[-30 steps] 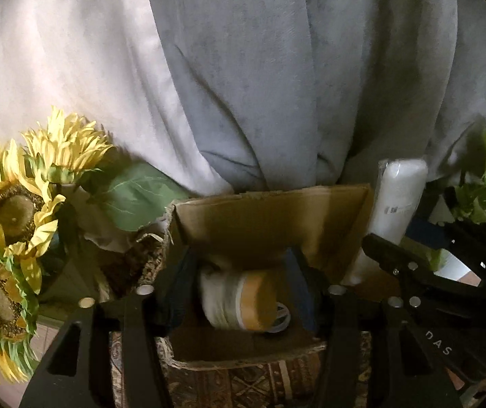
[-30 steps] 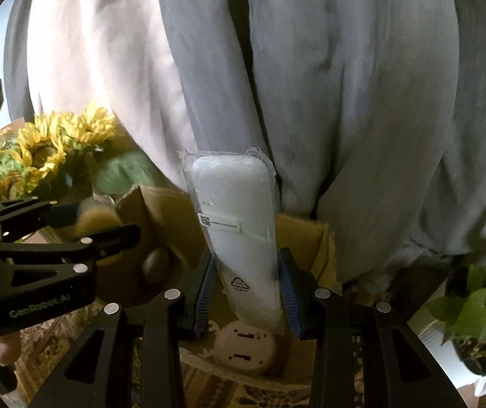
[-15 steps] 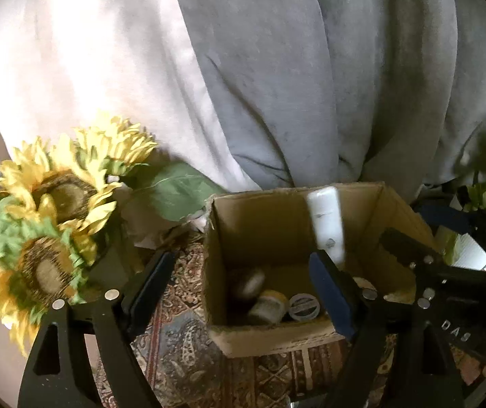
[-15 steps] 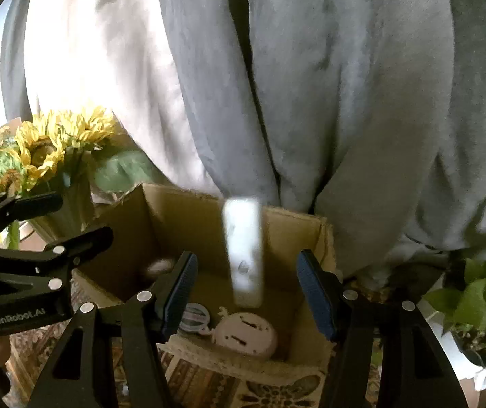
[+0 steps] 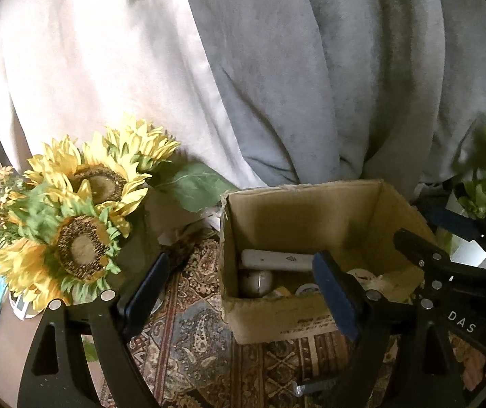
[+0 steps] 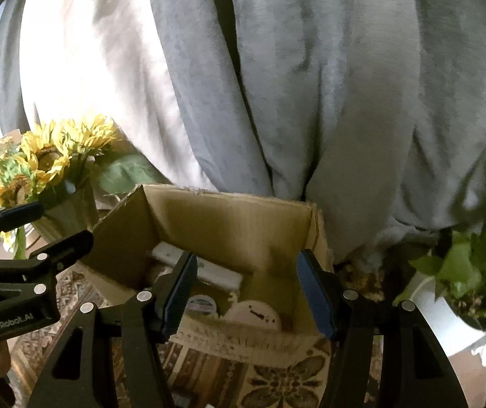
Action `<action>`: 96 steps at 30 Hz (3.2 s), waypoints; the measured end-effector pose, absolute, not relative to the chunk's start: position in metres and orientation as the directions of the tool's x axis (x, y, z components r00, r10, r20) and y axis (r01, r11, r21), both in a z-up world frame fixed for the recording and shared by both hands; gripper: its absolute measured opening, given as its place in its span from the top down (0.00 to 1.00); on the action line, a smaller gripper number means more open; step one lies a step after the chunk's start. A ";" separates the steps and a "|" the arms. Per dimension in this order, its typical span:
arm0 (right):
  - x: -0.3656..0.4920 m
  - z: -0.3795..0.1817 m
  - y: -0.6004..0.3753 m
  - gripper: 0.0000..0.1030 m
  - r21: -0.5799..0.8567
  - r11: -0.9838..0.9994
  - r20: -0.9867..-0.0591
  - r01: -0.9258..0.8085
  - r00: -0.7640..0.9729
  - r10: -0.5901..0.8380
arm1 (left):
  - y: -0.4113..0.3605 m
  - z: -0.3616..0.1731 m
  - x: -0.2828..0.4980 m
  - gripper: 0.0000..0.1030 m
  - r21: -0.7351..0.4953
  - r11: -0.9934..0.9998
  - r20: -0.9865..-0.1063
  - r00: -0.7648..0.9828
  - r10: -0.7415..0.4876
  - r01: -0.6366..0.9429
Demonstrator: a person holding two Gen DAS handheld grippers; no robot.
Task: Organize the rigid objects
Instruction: 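Lower the jar and remote into the box and open both grippers, then withdraw both grippers from the box toward the figurine and black case, then grasp the black case with the left gripper while the right grasps the figurine keychain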
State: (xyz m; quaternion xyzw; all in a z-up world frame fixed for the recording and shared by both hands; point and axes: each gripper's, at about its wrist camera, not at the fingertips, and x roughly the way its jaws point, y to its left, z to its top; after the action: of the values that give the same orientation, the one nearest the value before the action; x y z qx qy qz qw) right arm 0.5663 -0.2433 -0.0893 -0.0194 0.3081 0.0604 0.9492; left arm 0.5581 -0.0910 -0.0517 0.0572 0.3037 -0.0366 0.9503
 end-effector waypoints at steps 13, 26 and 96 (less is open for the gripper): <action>0.516 -0.076 -0.245 0.40 0.020 0.996 -0.561 -0.091 0.823 0.086 | -0.085 -0.047 0.509 0.12 0.081 0.991 -0.536 0.843 -0.049 0.109; 0.472 -0.096 -0.241 0.40 0.021 0.998 -0.589 -0.066 0.806 0.066 | -0.081 -0.072 0.472 0.08 0.056 0.993 -0.582 0.811 -0.054 0.106; 0.484 -0.236 -0.237 0.72 0.233 0.973 -0.807 -0.005 0.557 0.196 | -0.144 -0.232 0.545 0.28 -0.221 0.962 -0.910 0.321 -0.262 0.158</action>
State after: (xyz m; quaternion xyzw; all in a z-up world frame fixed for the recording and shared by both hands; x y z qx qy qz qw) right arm 0.4836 -0.2370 -0.2361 0.1023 0.4673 0.0572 0.8763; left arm 0.5453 -0.1439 -0.2318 -0.0458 0.5680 -0.1295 0.8115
